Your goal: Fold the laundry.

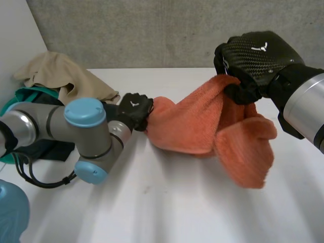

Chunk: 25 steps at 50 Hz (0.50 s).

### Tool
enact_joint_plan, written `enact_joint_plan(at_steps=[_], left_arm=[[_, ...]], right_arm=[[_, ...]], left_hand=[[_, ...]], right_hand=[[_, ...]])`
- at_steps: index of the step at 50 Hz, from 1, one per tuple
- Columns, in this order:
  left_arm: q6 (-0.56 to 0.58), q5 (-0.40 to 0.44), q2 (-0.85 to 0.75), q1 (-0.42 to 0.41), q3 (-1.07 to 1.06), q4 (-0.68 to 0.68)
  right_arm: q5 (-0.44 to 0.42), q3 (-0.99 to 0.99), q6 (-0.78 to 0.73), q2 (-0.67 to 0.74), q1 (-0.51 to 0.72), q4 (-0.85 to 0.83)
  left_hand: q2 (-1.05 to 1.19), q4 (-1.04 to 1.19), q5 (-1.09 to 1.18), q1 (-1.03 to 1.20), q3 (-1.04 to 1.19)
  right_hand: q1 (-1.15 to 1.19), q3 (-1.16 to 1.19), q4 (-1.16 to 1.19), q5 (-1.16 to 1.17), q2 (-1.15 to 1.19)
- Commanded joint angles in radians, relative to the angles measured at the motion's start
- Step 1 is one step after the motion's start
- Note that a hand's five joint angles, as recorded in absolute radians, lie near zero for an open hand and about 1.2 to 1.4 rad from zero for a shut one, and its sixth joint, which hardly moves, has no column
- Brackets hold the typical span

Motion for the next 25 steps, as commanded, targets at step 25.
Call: enact_joint_plan(at_steps=[25], left_arm=[[-0.156,0.062,0.793,0.069,-0.540,-0.066]], right_arm=[[-0.014,-0.023,-0.111,0.141,-0.233,0.117]], left_hand=[[0.215,0.211,0.254,0.269,0.220]], right_hand=[[0.293,0.213,0.201,0.251,0.224]])
